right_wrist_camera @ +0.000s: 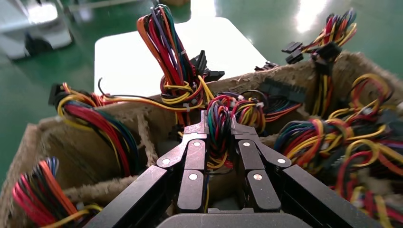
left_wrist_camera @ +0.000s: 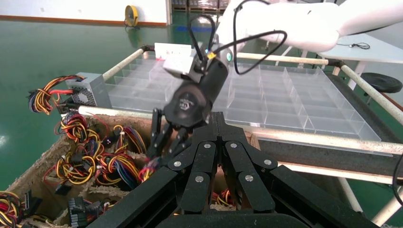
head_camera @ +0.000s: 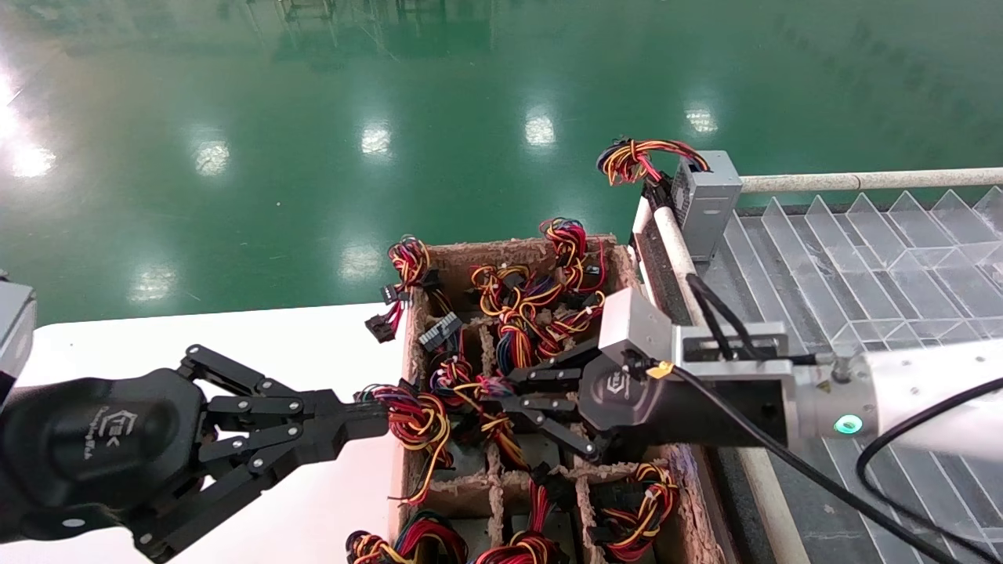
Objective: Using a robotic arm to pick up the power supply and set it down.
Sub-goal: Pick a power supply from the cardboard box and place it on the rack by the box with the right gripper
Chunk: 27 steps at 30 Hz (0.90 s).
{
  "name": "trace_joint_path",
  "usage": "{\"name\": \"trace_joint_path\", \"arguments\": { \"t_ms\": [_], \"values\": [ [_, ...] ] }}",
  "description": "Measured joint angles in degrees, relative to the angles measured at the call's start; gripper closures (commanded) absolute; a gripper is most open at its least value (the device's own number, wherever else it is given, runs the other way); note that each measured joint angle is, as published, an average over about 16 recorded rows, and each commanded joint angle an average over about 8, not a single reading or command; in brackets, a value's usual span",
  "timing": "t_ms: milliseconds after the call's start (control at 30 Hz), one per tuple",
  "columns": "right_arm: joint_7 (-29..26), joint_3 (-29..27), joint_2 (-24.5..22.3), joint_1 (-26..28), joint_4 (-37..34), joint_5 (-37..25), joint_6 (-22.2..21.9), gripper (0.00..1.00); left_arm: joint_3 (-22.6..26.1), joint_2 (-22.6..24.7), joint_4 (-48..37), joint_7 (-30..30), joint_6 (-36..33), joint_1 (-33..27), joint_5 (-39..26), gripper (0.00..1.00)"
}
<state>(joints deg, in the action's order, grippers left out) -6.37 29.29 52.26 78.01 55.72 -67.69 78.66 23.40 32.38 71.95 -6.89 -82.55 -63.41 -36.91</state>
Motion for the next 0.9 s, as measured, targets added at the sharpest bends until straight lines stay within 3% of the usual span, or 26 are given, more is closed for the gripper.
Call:
{"name": "trace_joint_path", "arguments": {
  "t_ms": [467,900],
  "values": [
    [3.8,-3.0,-4.8,13.6,16.0,-4.3,0.9,1.00,0.0,0.0,0.0,0.0,0.0,0.0,0.0,1.00],
    [9.9,-2.1,-6.9,29.2,21.0,-18.3,1.2,1.00,0.0,0.0,0.0,0.0,0.0,0.0,0.0,1.00]
  ]
}}
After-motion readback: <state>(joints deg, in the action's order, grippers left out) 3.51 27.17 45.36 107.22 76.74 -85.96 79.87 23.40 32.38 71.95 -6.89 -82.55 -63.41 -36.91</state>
